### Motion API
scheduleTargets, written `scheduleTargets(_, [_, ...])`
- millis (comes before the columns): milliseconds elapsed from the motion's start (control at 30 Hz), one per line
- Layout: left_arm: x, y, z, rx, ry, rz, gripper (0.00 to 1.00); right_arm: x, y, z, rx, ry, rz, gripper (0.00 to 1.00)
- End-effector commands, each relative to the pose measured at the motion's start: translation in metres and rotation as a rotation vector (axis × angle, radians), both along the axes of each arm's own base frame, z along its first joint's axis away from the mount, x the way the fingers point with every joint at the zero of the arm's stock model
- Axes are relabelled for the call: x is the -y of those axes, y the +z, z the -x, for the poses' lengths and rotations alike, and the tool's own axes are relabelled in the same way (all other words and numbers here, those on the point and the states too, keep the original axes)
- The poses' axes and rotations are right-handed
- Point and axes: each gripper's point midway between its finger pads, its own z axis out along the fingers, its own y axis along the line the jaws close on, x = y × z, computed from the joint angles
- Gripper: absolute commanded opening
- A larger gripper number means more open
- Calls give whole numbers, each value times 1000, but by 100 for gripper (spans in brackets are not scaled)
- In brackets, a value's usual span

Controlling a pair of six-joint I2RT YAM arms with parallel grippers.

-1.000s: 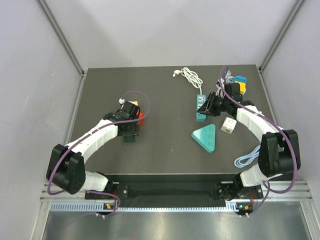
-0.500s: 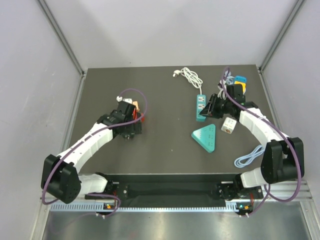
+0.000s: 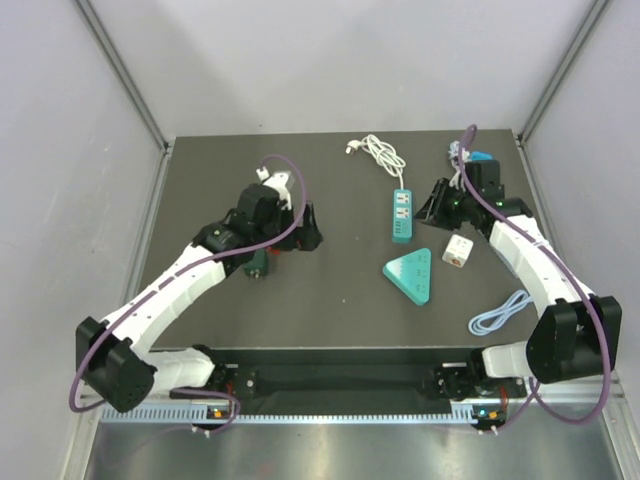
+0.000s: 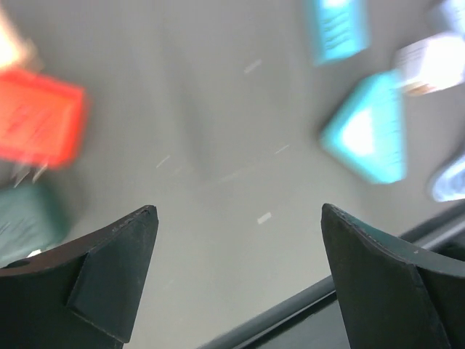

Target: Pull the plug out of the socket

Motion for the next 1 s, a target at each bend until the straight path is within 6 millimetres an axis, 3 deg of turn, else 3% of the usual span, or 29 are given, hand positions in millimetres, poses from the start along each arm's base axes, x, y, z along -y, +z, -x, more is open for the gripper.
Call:
scheduleTargets(0, [50, 60, -27, 148, -32, 200, 97, 36, 32, -15, 73, -124, 41, 32])
scheduleTargets(67, [74, 65, -36, 176, -53, 261, 96, 53, 33, -17, 66, -175, 42, 34])
scheduleTargets(200, [116, 73, -46, 201, -121, 315, 95, 109, 36, -19, 65, -330, 47, 40])
scheduleTargets(333, [159, 77, -53, 229, -219, 331, 94, 140, 36, -24, 67, -411, 63, 48])
scheduleTargets(433, [191, 75, -55, 208, -293, 375, 92, 162, 31, -30, 66, -470, 91, 59])
scheduleTargets(500, [211, 70, -56, 194, -333, 379, 91, 173, 24, -34, 53, -489, 96, 72])
scheduleTargets(533, [221, 57, -59, 172, -347, 369, 91, 176, 24, -39, 67, -490, 99, 77])
scheduleTargets(600, [234, 65, -62, 190, -373, 383, 91, 182, 15, -48, 60, -487, 118, 89])
scheduleTargets(667, [247, 61, -63, 180, -393, 387, 91, 186, 16, -64, 103, -481, 122, 98])
scheduleTargets(700, [251, 58, -63, 173, -400, 390, 90, 187, 7, -71, 92, -477, 123, 100])
scheduleTargets(767, [259, 52, -63, 156, -413, 392, 89, 191, 8, -84, 105, -476, 127, 100])
scheduleTargets(800, [262, 48, -61, 146, -420, 391, 89, 197, -4, -90, 78, -482, 148, 100])
scheduleTargets(833, [265, 42, -62, 133, -423, 386, 89, 201, 5, -100, 103, -482, 160, 100])
scheduleTargets(900, [266, 36, -63, 129, -419, 376, 88, 207, -1, -114, 106, -477, 182, 100])
scheduleTargets(967, [265, 28, -64, 124, -416, 358, 88, 211, 8, -130, 134, -476, 194, 100])
